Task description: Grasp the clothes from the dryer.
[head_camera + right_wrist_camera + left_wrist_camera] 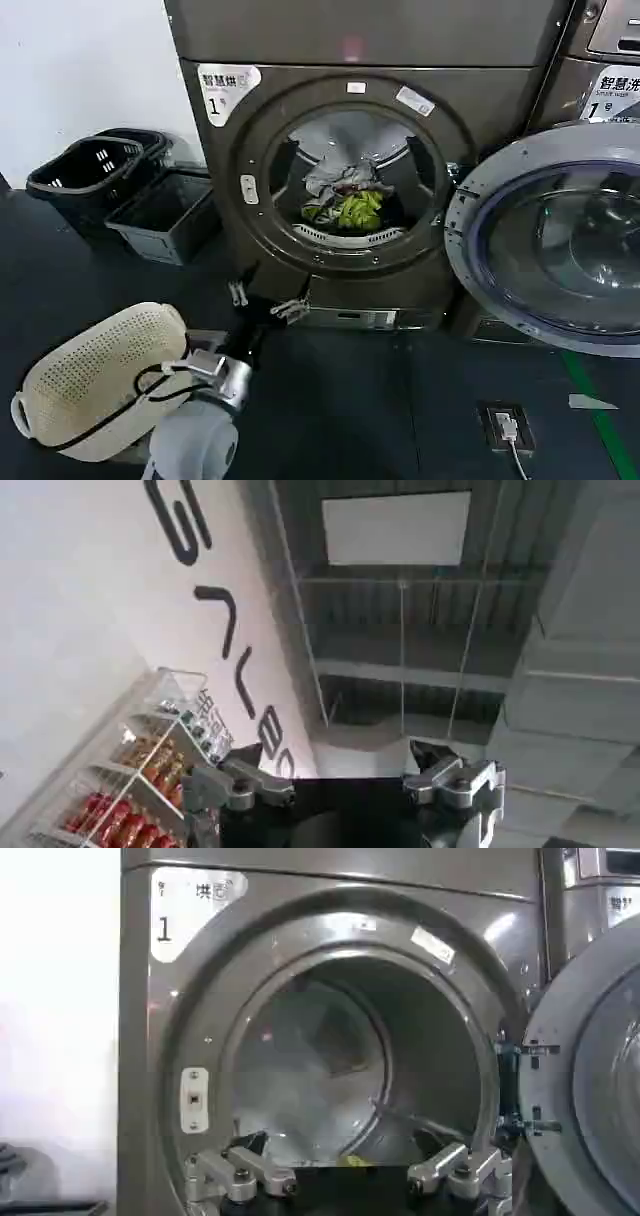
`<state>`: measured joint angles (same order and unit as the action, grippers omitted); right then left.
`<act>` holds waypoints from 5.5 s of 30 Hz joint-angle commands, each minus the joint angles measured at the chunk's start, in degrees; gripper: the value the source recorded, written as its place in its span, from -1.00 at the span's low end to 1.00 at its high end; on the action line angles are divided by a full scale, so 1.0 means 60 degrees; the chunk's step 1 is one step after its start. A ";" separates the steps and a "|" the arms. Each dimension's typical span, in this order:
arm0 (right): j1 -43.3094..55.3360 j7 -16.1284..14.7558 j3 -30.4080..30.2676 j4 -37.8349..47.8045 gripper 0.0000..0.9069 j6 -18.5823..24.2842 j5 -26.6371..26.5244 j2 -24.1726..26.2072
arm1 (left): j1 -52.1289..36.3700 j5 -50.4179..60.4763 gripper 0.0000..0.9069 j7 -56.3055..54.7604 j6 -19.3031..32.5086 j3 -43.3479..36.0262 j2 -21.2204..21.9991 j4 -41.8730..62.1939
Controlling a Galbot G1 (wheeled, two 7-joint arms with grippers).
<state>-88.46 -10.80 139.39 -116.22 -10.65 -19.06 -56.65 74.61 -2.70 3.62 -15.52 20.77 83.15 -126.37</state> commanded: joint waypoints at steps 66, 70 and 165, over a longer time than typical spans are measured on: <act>0.0062 0.0044 -0.0026 0.0087 1.00 -0.0051 0.0092 0.0082 | -0.0113 0.0364 1.00 0.0233 -0.0103 -0.0165 -0.0056 0.0149; 0.0051 0.0043 -0.0003 0.0090 1.00 -0.0061 0.0085 0.0089 | -0.0097 0.0371 1.00 0.0238 -0.0103 -0.0159 -0.0058 0.0144; 0.0207 0.0091 -0.0150 0.0133 1.00 0.0159 0.0171 0.0067 | -0.1093 0.0149 1.00 -0.1227 -0.0657 0.0241 -0.0358 0.1326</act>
<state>-87.26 -10.29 138.54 -115.38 -9.71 -18.05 -56.25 69.25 -0.89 0.55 -17.04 22.65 81.54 -119.73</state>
